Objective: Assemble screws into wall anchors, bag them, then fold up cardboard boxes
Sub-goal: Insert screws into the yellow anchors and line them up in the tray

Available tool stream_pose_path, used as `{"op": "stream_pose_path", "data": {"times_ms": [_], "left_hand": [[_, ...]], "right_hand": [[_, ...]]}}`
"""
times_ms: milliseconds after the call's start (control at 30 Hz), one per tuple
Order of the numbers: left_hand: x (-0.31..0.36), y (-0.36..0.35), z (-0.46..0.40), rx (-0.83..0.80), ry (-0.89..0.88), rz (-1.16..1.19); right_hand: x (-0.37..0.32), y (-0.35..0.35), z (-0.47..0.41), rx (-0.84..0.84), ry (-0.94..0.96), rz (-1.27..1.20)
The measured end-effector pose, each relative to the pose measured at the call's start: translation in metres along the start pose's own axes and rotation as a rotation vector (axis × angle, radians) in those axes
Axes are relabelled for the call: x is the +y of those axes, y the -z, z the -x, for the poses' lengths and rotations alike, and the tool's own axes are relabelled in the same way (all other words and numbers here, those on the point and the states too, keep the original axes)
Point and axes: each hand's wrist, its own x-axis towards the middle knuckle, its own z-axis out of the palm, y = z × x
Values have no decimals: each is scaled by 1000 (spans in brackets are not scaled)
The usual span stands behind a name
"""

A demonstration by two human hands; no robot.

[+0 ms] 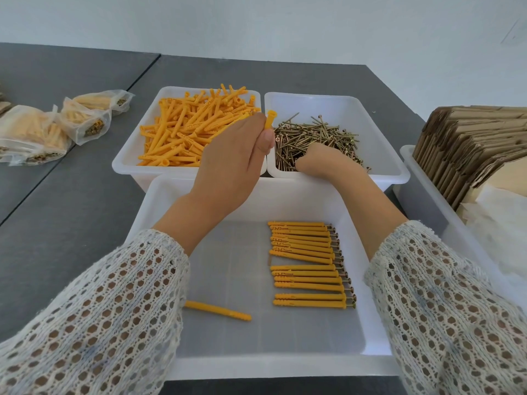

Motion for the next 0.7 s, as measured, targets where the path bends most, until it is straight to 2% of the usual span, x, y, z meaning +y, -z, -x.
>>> {"op": "stream_pose_path", "data": {"times_ms": [300,600,700], "left_hand": [[5,0,2,-94,-12,-35],[6,0,2,-113,-15,-43],[6,0,2,-107,-10,-46]], "right_hand": [[0,0,0,13,17,5],[-3,4,-3,-103,46,46],[-3,0,-5,-73,23,8]]}}
